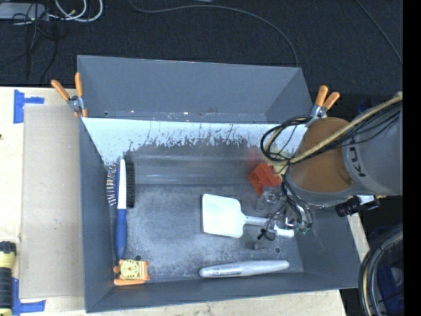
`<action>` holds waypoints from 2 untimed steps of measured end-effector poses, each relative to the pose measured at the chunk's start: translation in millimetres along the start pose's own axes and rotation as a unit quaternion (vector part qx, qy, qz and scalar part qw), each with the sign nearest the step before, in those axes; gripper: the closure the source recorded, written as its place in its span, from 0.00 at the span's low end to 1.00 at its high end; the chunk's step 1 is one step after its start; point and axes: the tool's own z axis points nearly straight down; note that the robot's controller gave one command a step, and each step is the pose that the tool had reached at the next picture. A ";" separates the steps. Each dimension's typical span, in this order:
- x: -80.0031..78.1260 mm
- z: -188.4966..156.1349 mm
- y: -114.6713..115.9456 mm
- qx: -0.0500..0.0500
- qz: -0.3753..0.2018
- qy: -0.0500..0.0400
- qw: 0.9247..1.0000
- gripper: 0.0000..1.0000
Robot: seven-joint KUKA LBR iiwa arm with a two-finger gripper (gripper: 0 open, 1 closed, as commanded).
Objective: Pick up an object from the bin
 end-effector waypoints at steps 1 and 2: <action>-1.4 3.9 22.2 0.000 -0.065 -0.003 0.998 1.00; -1.4 3.9 22.2 0.000 -0.065 -0.003 0.998 1.00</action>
Offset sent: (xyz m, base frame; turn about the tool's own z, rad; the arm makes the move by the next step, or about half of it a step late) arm 0.0000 0.0000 0.0000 0.0000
